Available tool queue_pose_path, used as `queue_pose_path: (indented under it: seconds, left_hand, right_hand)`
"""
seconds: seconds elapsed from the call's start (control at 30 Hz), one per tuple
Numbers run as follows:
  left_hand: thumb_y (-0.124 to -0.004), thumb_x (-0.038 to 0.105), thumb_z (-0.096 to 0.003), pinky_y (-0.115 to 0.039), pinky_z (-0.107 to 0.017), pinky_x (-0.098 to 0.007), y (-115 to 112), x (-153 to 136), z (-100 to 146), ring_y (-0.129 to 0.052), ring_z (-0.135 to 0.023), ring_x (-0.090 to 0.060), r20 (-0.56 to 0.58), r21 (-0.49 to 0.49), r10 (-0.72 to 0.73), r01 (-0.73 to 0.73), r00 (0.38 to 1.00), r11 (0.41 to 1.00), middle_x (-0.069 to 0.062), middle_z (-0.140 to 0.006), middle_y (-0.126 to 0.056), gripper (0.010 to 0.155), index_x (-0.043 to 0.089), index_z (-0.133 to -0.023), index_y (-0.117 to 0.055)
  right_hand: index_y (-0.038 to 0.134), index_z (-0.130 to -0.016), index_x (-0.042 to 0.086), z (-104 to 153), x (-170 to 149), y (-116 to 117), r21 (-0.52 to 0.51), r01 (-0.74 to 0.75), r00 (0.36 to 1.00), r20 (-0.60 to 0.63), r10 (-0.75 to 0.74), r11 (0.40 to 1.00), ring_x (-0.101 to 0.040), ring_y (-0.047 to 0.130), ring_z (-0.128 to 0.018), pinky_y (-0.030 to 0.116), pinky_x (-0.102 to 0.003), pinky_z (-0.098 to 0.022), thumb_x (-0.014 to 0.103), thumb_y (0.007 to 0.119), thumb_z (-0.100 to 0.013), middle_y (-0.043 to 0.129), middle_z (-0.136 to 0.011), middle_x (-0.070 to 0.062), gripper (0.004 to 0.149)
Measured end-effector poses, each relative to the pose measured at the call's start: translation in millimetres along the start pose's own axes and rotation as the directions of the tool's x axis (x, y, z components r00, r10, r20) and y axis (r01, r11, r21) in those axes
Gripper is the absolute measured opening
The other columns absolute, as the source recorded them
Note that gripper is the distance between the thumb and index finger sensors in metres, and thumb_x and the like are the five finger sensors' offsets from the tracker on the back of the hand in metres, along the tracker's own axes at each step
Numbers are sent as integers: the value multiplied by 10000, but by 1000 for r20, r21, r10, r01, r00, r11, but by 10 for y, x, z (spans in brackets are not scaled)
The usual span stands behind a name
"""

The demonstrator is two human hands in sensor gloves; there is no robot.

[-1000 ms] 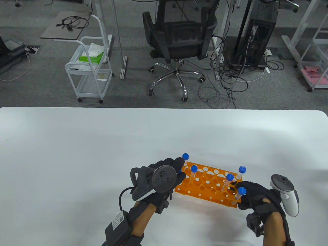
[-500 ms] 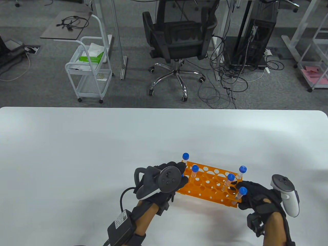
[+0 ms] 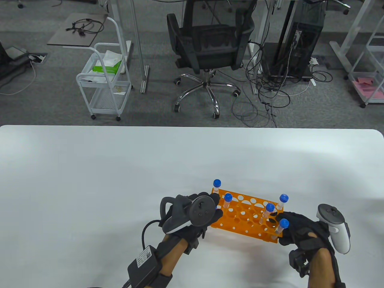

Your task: Insert test tubes into test tube rack (6 test tubes)

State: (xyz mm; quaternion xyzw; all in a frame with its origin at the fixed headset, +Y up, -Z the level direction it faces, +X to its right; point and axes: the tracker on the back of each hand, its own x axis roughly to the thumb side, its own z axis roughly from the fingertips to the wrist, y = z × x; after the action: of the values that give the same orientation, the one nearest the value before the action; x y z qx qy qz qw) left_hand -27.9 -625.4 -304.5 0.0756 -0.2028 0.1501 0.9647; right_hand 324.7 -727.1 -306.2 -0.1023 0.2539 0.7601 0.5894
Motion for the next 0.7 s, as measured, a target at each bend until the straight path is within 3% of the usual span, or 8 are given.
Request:
queue_pose_path:
  seconds: [0.2,0.37,0.53,0.7]
  left_hand:
    - [-795,537,-412,-877,-294,-404,98,-78,31,-1034,-384,-198,-19,47,65,-64,998,997,-62,-656,-1027,522,253,-838,-893]
    - [-772,529,-426,-881,-275,-400,178,-334,55,-1039,-368,-195,-101,131,172,-158,980,979,-62,-634,-1038,502,246,-815,-915]
    - [-807,519,-417,-884,-249,-396,-31,-734,6,-1044,-331,-192,-217,103,347,-332,912,938,-63,-586,-1059,468,247,-759,-974]
    - [-823,525,-410,-884,-237,-386,-248,-1022,-8,-1042,-312,-180,-354,29,377,-392,856,919,-56,-559,-1064,465,244,-738,-994]
  right_hand:
    - [826,-880,220,-3,-5,4,4,-1,1000,-2,1,1000,-336,986,-711,830,-514,-498,538,775,-495,719,-1052,-166,503]
    - [824,-882,220,-1,-2,17,13,10,1000,1,-10,1000,-337,985,-711,829,-513,-500,538,773,-496,717,-1054,-167,502]
    - [822,-886,218,-13,15,39,30,10,1000,12,-11,1000,-339,982,-718,823,-516,-506,532,770,-503,710,-1058,-168,498]
    - [818,-889,220,-22,45,73,43,0,1000,21,0,999,-343,976,-725,821,-518,-510,527,770,-503,705,-1062,-170,496]
